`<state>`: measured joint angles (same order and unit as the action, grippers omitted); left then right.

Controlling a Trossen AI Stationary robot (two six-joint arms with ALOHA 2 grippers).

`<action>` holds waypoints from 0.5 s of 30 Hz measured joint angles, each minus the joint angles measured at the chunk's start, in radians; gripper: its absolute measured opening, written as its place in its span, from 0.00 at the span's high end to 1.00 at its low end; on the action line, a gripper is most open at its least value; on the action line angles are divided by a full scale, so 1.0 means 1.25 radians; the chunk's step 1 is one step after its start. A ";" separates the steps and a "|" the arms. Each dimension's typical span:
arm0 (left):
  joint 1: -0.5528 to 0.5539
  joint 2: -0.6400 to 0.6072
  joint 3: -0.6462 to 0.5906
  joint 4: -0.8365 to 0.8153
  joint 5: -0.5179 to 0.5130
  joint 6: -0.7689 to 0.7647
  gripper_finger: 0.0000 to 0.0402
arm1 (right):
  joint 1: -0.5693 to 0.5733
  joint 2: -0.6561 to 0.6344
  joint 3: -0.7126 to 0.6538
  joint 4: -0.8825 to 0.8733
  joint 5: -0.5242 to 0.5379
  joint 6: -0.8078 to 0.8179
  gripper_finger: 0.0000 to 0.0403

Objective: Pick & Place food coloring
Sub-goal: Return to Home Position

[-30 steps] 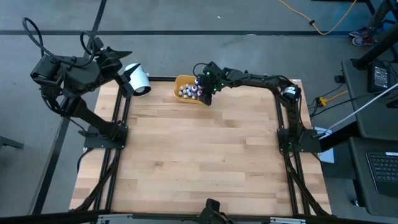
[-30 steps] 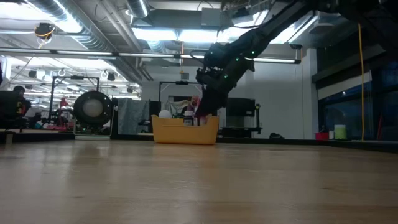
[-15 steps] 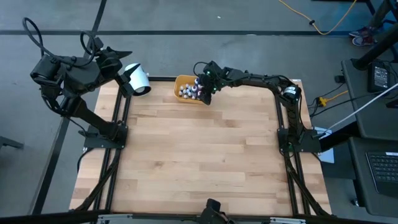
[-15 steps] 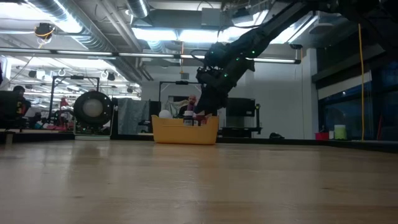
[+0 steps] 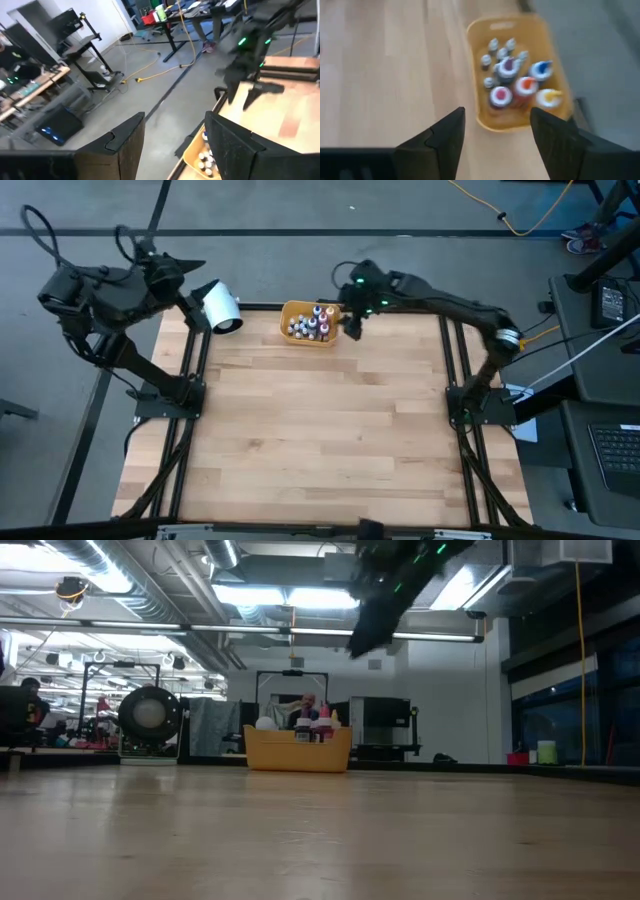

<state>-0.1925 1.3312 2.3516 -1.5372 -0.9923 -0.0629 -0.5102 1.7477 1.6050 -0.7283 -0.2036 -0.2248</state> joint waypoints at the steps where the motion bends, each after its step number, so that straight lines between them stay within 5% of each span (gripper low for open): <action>1: 0.000 -0.008 0.000 -0.001 0.006 -0.008 0.50 | 0.010 -0.039 -0.016 0.000 0.028 -0.013 0.44; 5: 0.000 -0.048 -0.017 -0.025 0.063 -0.060 0.56 | 0.084 -0.215 -0.118 0.069 0.097 -0.041 0.47; 9: 0.000 -0.111 -0.134 -0.022 0.153 -0.115 0.74 | 0.167 -0.413 -0.311 0.205 0.087 -0.015 0.58; 12: 0.000 -0.169 -0.321 0.052 0.190 -0.178 0.93 | 0.220 -0.554 -0.482 0.328 0.099 0.081 0.73; 15: 0.000 -0.248 -0.597 0.315 0.301 -0.166 0.98 | 0.256 -0.675 -0.639 0.443 0.140 0.177 0.89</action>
<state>-0.1928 1.0218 1.6051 -1.1440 -0.6167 -0.2705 -0.1901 0.9037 0.8060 -0.1745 -0.0285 -0.0033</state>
